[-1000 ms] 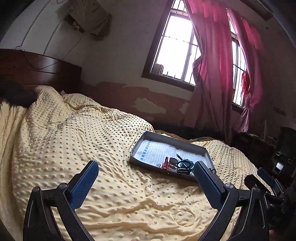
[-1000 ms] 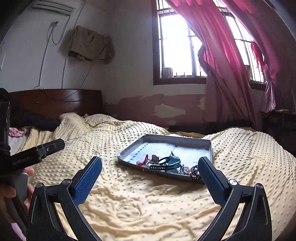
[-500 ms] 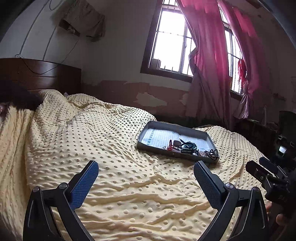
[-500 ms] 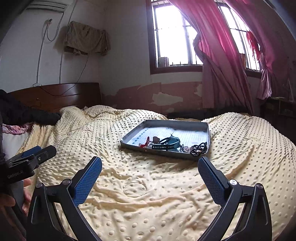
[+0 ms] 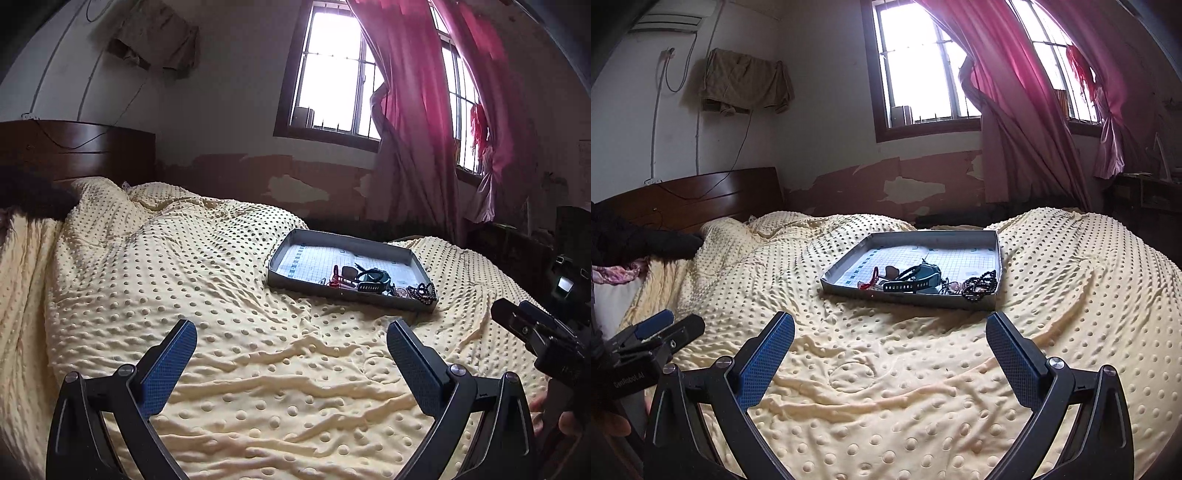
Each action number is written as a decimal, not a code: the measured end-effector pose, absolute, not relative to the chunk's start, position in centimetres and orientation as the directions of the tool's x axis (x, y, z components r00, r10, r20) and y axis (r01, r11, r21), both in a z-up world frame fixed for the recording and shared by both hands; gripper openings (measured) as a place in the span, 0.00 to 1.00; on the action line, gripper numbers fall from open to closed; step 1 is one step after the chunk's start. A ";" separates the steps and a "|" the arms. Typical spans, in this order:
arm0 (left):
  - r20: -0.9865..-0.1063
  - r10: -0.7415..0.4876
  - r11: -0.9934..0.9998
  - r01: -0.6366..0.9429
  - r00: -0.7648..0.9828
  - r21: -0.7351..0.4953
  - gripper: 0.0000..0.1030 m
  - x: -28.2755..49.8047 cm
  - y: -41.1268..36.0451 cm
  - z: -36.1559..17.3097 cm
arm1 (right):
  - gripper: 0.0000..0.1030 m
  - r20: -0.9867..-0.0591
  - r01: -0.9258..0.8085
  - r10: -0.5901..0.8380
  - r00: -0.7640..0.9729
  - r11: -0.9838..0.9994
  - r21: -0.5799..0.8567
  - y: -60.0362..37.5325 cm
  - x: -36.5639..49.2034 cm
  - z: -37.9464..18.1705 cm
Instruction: Organize jewelry
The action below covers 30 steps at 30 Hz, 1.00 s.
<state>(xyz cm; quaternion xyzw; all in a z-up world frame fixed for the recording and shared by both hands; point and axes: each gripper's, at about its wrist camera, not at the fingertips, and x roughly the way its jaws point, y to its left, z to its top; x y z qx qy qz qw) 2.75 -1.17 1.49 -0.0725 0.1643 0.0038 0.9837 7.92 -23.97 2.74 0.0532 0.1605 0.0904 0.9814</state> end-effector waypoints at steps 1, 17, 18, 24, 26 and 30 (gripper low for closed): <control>-0.324 -0.015 0.990 -0.030 0.946 -0.135 1.00 2.8 -1.3 1.5 | 0.99 -0.306 -0.159 0.194 0.932 0.978 0.137 -24.0 8.0 2.7; -0.344 -0.029 0.991 -0.018 0.939 -0.134 1.00 3.2 -1.6 1.0 | 0.99 -0.328 -0.158 0.189 0.926 0.980 0.121 -23.3 8.3 2.4; -0.344 -0.032 0.991 -0.016 0.938 -0.135 1.00 3.3 -1.6 1.0 | 0.99 -0.328 -0.158 0.189 0.926 0.980 0.119 -23.3 8.3 2.4; -0.355 -0.029 0.989 -0.025 0.935 -0.147 1.00 3.3 -1.6 0.9 | 0.99 -0.334 -0.157 0.189 0.923 0.980 0.121 -23.3 8.3 2.4; -0.359 -0.011 0.987 -0.047 0.933 -0.152 1.00 3.3 -1.5 1.0 | 0.99 -0.337 -0.163 0.196 0.921 0.979 0.122 -23.1 8.4 2.3; -0.359 0.045 0.988 -0.096 0.932 -0.124 1.00 3.2 -1.6 1.0 | 0.99 -0.335 -0.179 0.207 0.919 0.977 0.114 -22.9 8.3 2.3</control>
